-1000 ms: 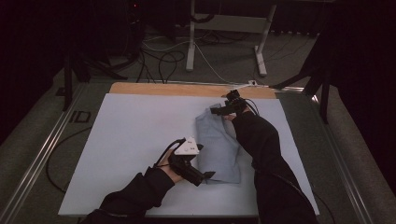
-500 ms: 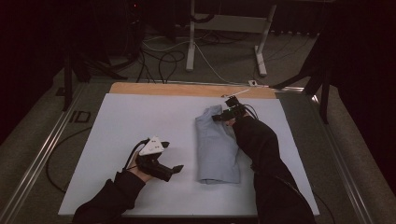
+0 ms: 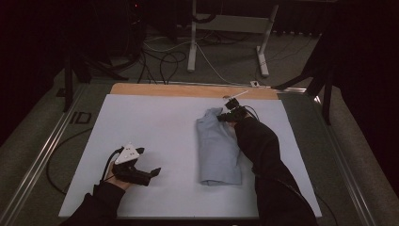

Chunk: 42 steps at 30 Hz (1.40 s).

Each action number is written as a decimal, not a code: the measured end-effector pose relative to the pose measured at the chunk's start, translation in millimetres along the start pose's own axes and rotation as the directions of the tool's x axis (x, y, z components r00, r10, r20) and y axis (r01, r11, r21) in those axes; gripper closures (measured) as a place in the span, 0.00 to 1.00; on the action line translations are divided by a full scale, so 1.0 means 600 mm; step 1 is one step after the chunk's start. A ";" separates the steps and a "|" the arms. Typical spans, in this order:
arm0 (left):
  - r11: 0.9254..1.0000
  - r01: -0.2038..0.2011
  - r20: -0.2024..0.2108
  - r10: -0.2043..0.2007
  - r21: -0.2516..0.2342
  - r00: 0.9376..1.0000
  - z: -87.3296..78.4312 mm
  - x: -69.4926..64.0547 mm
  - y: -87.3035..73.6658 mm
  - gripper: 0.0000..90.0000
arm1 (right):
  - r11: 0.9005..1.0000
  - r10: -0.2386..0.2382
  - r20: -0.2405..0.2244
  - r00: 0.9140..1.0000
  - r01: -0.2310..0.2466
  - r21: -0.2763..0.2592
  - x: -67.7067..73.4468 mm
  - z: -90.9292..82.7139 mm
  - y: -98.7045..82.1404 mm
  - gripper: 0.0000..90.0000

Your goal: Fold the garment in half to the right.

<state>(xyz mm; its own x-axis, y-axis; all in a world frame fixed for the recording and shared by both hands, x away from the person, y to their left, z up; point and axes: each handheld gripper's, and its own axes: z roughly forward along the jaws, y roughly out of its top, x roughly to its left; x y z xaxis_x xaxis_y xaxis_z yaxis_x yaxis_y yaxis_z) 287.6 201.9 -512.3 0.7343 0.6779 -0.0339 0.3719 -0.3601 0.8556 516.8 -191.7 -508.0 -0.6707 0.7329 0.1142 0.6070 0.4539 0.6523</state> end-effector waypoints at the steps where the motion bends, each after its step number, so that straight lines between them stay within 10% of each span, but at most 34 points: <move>1: 1.000 0.006 -0.007 -0.006 -0.008 1.000 -0.004 0.003 -0.003 0.00 | 1.000 -0.008 -0.007 1.000 0.007 -0.013 0.003 -0.003 0.002 0.92; 7: 0.999 0.004 -0.040 -0.006 -0.036 0.999 -0.019 0.012 -0.014 0.00 | 0.990 -0.039 -0.090 0.995 0.026 -0.138 0.014 -0.024 0.018 0.93; 19: 0.999 0.024 -0.057 -0.026 -0.032 0.998 -0.018 0.020 -0.022 0.00 | 0.996 0.050 -0.046 0.998 -0.054 -0.067 -0.010 0.014 0.000 0.90; 32: 0.999 0.033 -0.073 -0.035 -0.030 0.997 -0.019 0.024 -0.024 0.00 | 0.999 0.031 0.001 1.000 -0.031 -0.015 -0.010 0.024 -0.001 0.76; 37: 0.999 0.033 -0.069 -0.035 -0.033 0.997 -0.019 0.023 -0.024 0.00 | 0.998 0.005 0.040 0.999 -0.003 -0.055 -0.004 -0.001 0.014 0.60; 42: 0.999 0.030 -0.068 -0.032 -0.034 0.997 -0.017 0.021 -0.024 0.00 | 0.991 -0.006 0.049 0.999 0.013 -0.134 0.005 -0.031 0.035 0.67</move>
<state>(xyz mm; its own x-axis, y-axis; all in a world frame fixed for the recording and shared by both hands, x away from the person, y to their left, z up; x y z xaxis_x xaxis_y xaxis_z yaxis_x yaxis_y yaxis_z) 285.5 222.0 -519.5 0.6814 0.7315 -0.0259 0.3740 -0.3175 0.8714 519.9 -189.5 -479.9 -0.6528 0.7540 0.0730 0.5356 0.3913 0.7483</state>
